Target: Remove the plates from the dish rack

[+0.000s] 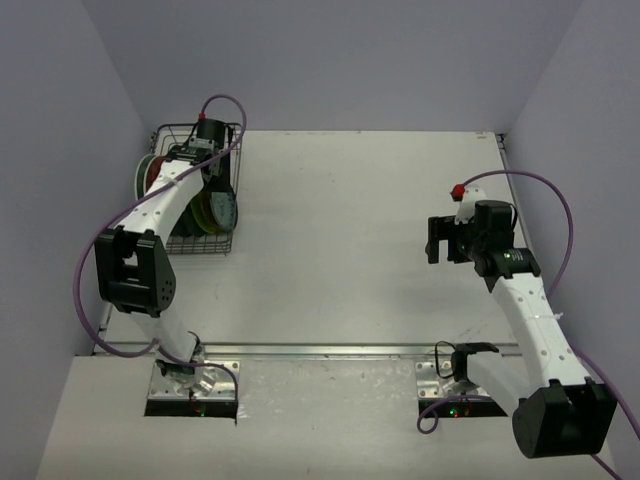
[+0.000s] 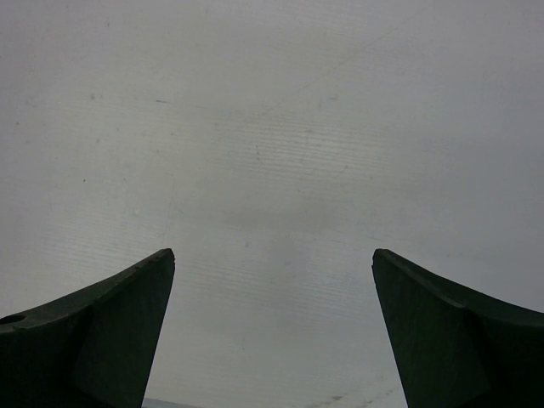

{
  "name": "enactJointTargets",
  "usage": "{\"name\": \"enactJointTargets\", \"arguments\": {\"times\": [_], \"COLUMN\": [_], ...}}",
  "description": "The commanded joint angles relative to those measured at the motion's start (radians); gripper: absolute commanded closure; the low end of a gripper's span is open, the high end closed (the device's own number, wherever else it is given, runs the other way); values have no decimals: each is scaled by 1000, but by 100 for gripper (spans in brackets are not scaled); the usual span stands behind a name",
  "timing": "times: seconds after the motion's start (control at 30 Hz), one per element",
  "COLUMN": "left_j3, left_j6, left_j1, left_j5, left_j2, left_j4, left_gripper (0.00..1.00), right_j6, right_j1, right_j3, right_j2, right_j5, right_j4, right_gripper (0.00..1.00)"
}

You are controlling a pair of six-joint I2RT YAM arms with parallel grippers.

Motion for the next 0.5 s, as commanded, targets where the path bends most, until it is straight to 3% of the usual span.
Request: {"name": "enactJointTargets", "arguments": {"times": [0.0, 0.2, 0.47], "left_j3": [5, 26, 29], "left_j6": [-14, -31, -26], "left_j1": [1, 32, 41], "left_j5": [40, 98, 116], "left_j2": [16, 69, 55], "left_j4": [37, 10, 7], "left_gripper": [61, 66, 85], "right_j6": [9, 10, 13], "right_j1": [-2, -2, -2], "right_j3": [36, 37, 44], "right_j2": [3, 6, 0], "right_j5": [11, 12, 6], "right_j4": [18, 16, 7], "right_gripper": [1, 1, 1]}}
